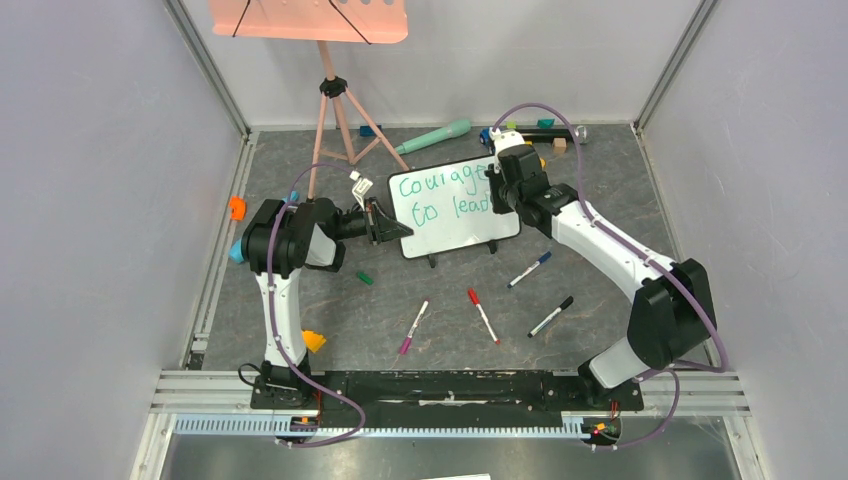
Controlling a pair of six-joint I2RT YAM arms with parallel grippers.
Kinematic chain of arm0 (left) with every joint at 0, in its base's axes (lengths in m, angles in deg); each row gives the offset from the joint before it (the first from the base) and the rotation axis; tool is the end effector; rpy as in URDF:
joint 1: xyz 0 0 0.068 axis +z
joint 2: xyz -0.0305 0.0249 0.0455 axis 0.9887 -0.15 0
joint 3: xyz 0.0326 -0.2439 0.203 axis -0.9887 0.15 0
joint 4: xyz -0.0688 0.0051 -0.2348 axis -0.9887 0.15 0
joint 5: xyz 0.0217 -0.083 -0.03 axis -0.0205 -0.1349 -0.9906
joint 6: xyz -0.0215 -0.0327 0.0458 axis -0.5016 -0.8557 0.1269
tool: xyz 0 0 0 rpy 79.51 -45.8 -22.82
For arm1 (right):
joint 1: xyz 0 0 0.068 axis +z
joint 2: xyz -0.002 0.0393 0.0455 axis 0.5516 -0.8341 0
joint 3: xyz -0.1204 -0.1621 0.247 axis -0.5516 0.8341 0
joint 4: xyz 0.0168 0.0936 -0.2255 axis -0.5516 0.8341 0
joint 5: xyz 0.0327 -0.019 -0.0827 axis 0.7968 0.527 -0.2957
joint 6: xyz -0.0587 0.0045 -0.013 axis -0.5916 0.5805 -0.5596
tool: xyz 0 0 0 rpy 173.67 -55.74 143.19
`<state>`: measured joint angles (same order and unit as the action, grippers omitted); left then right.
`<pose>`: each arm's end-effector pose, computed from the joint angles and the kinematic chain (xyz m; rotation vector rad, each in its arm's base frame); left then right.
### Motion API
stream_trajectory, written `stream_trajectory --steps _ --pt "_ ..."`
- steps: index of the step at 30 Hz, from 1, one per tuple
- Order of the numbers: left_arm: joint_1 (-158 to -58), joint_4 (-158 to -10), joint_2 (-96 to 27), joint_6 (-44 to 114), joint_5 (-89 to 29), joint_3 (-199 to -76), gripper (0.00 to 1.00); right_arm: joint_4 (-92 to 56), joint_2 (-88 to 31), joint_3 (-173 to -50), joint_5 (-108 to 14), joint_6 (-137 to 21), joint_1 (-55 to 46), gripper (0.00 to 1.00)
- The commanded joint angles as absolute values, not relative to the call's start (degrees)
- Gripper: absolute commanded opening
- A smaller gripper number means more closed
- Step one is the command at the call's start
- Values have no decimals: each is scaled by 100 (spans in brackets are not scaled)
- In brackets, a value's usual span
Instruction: Write a sentence on the whiteboard
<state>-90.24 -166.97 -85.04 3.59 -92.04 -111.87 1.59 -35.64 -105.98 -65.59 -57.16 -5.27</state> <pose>0.3803 -0.1019 0.1637 0.6371 1.6587 -1.5672 0.3005 0.1511 0.3375 -0.2914 2.2097 0.1185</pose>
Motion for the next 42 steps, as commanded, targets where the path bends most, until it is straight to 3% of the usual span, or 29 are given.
stream_trajectory --steps 1,9,17,31,42 --pt "-9073 -17097 -8463 803 -9322 -11274 2 -154 -3510 -10458 -6648 -5727 -587 0" --pt "-9077 -17099 -8458 791 -9320 -11278 2 -291 -3243 -9638 -6644 -5684 -587 0" --pt "-9077 -17097 -8467 786 -9316 -11287 2 -172 -3061 -9792 -6665 -5674 -583 0" --pt "-9076 -17097 -8418 829 -9303 -11235 2 -740 -1589 -8630 -5537 -5330 -456 0" --pt "-9078 -17097 -8423 845 -9267 -11217 2 -626 -2011 -8926 -6843 -5455 831 0"
